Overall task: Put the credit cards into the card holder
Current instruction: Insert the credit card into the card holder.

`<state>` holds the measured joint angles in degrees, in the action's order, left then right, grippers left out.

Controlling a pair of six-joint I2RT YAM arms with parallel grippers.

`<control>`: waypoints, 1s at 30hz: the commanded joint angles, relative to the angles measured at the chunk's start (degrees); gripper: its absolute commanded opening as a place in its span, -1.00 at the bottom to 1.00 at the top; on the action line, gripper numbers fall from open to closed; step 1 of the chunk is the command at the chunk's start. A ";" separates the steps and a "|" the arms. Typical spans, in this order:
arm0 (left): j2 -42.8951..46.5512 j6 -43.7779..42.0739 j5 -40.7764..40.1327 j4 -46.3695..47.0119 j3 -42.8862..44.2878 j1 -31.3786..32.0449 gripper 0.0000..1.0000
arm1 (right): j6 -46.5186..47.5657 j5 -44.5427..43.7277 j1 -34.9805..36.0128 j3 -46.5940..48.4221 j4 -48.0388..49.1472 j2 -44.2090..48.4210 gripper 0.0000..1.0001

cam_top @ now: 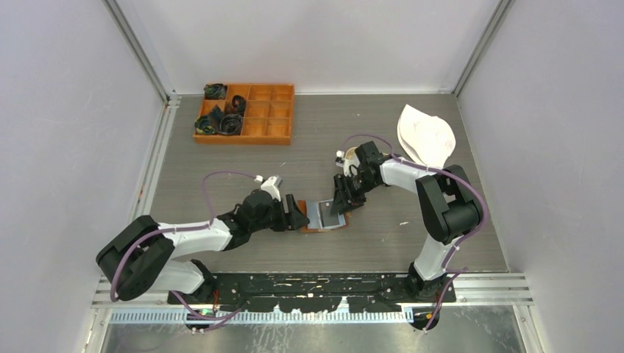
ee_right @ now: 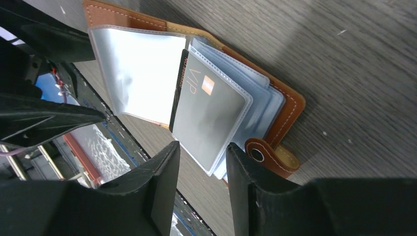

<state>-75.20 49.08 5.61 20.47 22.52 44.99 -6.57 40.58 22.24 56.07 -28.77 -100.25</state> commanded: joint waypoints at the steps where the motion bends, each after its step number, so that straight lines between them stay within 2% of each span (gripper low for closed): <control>1: -1.19 -0.03 -0.43 2.26 2.72 0.14 0.25 | -1.55 4.77 -0.57 1.69 1.06 0.84 -0.10; 8: -4.28 0.30 0.99 3.44 3.59 0.18 0.00 | -4.39 9.99 -1.26 0.96 3.61 0.93 -0.15; 13: -6.10 0.74 1.86 4.31 4.16 0.13 -0.11 | -8.28 14.14 -2.20 -0.34 7.83 0.95 -0.17; 24: -8.46 0.85 2.56 4.87 5.68 0.17 -0.18 | -14.77 18.28 -2.07 -2.51 15.40 0.17 -0.16; 30: -9.79 0.85 2.49 5.55 6.37 0.12 -0.19 | -16.16 19.51 0.24 -2.87 17.64 -0.85 -0.10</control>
<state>-84.16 49.69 7.64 22.87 26.85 45.01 -20.78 57.14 20.64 53.10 -14.81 -100.47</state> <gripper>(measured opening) 0.411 0.435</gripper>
